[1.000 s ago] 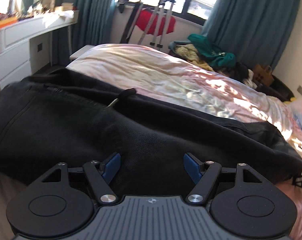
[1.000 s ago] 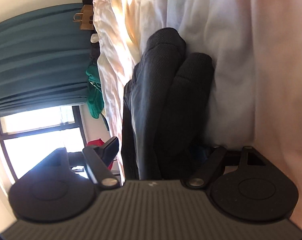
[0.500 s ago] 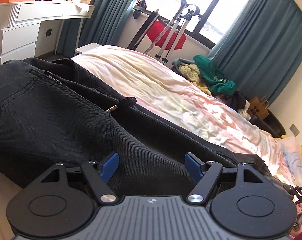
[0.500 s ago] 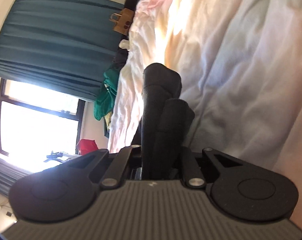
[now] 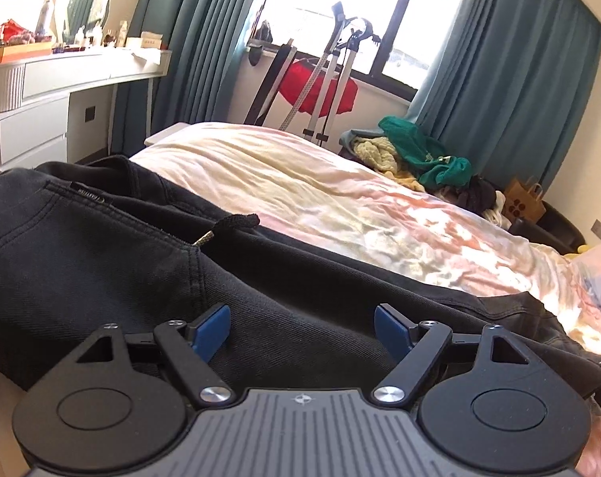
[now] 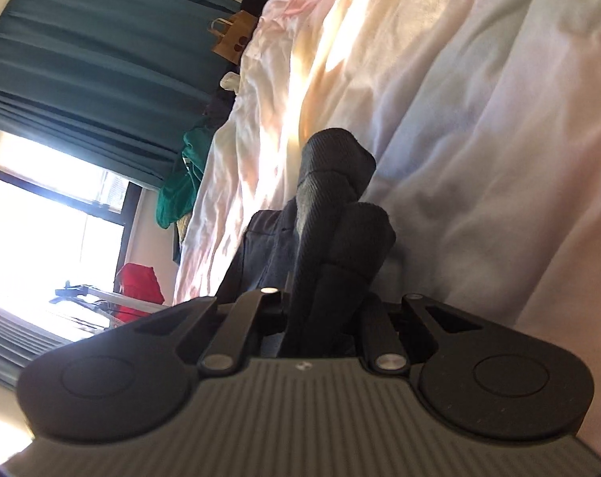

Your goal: Fold clothes

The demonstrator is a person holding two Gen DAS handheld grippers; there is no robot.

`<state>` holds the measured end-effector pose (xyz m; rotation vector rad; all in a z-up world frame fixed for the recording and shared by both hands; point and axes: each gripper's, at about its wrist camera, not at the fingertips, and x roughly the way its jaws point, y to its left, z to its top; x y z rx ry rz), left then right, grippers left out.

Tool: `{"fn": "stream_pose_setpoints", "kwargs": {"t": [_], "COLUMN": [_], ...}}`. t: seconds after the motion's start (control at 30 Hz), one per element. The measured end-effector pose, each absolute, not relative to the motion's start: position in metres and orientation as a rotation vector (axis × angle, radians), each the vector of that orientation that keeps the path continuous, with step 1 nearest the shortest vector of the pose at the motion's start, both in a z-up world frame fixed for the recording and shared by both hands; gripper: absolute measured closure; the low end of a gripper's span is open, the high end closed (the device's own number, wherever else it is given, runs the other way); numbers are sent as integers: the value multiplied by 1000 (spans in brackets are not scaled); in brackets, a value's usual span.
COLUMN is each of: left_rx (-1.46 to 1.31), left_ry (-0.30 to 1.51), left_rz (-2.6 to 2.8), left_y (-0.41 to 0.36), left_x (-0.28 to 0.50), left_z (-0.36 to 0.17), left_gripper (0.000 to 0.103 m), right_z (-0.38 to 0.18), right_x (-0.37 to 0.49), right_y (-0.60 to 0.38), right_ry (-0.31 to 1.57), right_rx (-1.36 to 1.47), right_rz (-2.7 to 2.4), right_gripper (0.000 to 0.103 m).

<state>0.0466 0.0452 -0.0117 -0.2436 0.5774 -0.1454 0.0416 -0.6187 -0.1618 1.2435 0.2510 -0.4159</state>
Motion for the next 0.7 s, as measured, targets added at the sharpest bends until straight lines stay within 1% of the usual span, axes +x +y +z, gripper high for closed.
{"fn": "stream_pose_setpoints", "kwargs": {"t": [0.13, 0.33, 0.5, 0.6, 0.7], "left_rx": [-181, -81, -5, 15, 90], "left_ry": [541, 532, 528, 557, 643], "left_rz": [-149, -163, -142, -110, -87], "left_y": [36, 15, -5, -14, -23], "left_x": [46, 53, 78, 97, 115], "left_z": [-10, -13, -19, -30, -50], "left_gripper": [19, 19, 19, 18, 18], "right_z": [-151, -161, -159, -152, -145], "right_x": [42, 42, 41, 42, 44], "right_y": [-615, -618, -614, -609, -603], "right_ry": [228, 265, 273, 277, 281], "right_rx": [1191, 1209, 1174, 1107, 1041], "right_rz": [-409, -438, -447, -455, -462], "right_gripper": [91, 91, 91, 91, 91]}}
